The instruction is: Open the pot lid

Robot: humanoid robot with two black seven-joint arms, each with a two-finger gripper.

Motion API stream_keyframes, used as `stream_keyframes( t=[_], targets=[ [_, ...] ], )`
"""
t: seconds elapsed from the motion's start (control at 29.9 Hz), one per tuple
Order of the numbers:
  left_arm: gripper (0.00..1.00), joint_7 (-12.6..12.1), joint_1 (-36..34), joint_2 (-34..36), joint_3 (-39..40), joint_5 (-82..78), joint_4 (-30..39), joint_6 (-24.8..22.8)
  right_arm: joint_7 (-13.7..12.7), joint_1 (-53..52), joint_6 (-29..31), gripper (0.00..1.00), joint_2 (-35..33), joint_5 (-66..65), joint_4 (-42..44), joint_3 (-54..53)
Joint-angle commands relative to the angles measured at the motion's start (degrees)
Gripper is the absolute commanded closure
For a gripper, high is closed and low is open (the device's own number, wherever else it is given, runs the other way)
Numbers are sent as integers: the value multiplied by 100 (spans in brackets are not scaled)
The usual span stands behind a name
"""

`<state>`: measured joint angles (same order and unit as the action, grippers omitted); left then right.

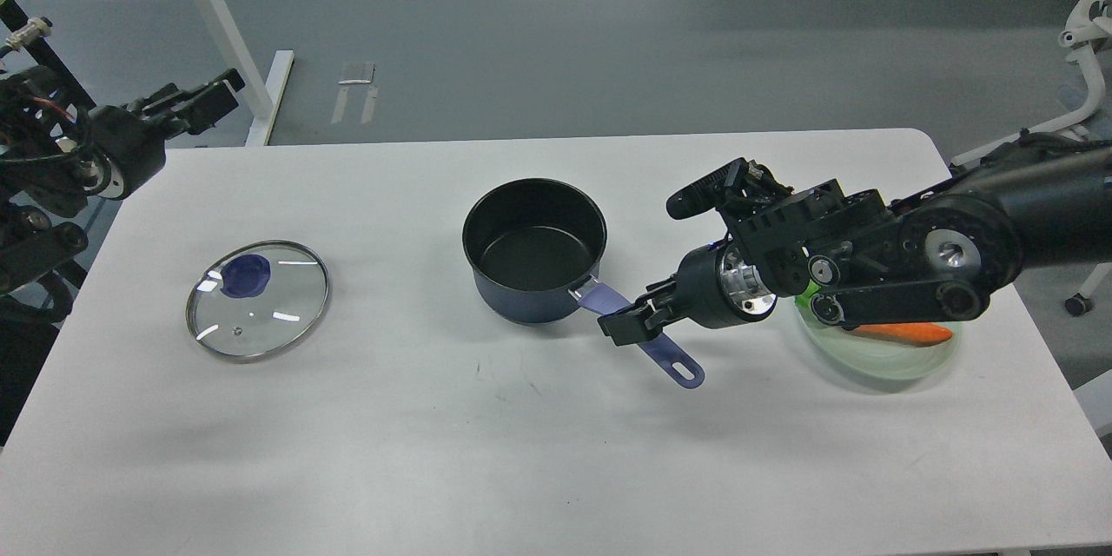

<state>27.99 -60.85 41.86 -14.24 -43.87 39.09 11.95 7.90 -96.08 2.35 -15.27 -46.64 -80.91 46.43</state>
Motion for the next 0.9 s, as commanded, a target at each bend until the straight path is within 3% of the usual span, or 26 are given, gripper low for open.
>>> stream_keyframes(
  t=[0.0,0.1,0.23,0.43,0.64,0.87],
  targets=[
    [1,1,-137,-3,9,650,2,-377,10,-7,2,12,-98,15,49,-195],
    [1,1,-216,-3,18,1046,2,-439,45,-7,2,4,-247,59,180,-529],
    [1,1,-225,-38,342,1845,2,-588,54,124,2,2,-809,111,409,-1424],
    [1,1,-129,-380,1037,2926,-42,-1107,54,1353,19,1,-1557,173,734,-3716],
    [1,1,21,-749,1143,4104,-94,-1160,45,2900,19,0,-1558,173,1244,-6231],
    [1,1,205,-1145,1274,5282,-138,-1406,54,3842,-24,0,-1356,488,1797,-7736]
  ],
)
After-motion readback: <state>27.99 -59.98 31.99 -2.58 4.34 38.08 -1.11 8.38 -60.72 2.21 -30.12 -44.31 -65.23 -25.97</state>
